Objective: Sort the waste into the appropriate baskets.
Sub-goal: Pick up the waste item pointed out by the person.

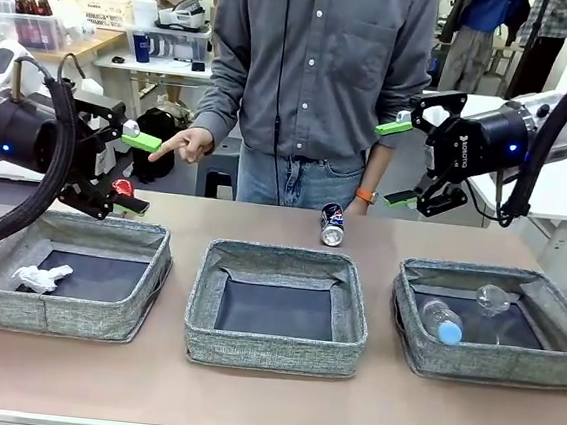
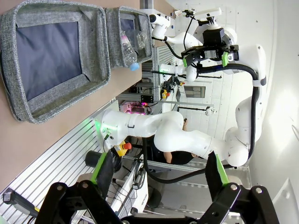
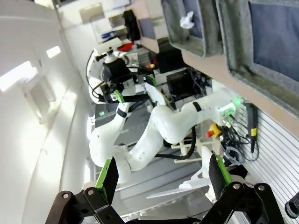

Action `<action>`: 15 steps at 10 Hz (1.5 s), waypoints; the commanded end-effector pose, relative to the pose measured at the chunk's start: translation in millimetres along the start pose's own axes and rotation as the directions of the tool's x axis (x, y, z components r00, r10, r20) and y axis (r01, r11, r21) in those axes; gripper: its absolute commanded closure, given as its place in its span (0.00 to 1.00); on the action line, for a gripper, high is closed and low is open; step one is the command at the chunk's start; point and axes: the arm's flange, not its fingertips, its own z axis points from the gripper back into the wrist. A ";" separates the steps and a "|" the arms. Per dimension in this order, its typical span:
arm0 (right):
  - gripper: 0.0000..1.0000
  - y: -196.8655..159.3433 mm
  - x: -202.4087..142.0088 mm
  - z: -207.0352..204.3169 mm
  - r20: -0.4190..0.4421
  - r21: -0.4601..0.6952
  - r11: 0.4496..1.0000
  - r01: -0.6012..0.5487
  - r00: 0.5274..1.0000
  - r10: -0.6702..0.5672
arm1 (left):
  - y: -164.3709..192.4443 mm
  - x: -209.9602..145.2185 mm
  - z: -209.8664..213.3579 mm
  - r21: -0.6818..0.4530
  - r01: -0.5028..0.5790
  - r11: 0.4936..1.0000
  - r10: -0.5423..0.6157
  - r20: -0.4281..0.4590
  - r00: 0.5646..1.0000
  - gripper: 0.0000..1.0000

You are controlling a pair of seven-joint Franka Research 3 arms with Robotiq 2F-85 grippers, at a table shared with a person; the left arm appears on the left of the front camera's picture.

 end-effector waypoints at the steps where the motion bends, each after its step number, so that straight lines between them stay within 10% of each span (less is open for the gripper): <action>1: 0.00 0.9 0.8 0.8 -0.005 0.022 1.000 -0.017 1.000 0.017 | -2.8 -0.9 0.0 -0.005 -0.007 1.000 0.007 0.002 1.000 0.00; 8: 0.00 0.9 0.8 0.8 -0.005 0.022 1.000 -0.017 1.000 0.017 | 0.0 0.0 0.0 0.000 0.000 1.000 0.000 0.000 1.000 0.00; 9: 0.00 0.9 0.8 0.8 -0.005 0.022 1.000 -0.017 1.000 0.017 | 10.2 14.1 5.9 0.255 -0.015 0.967 -0.015 0.117 0.993 0.00; 11: 0.00 0.9 0.8 0.8 -0.005 0.022 1.000 -0.017 1.000 0.017 | 35.5 52.3 27.0 0.658 -0.062 0.751 -0.091 0.195 0.977 0.00; 12: 0.00 0.9 0.8 0.8 -0.005 0.022 1.000 -0.017 1.000 0.017 | 52.2 71.6 37.0 0.881 -0.165 0.443 -0.127 0.244 0.961 0.00; 15: 0.00 0.9 0.8 0.8 -0.005 0.022 1.000 -0.017 1.000 0.017 | 67.2 104.9 55.9 0.977 -0.159 0.144 -0.229 0.189 0.955 0.00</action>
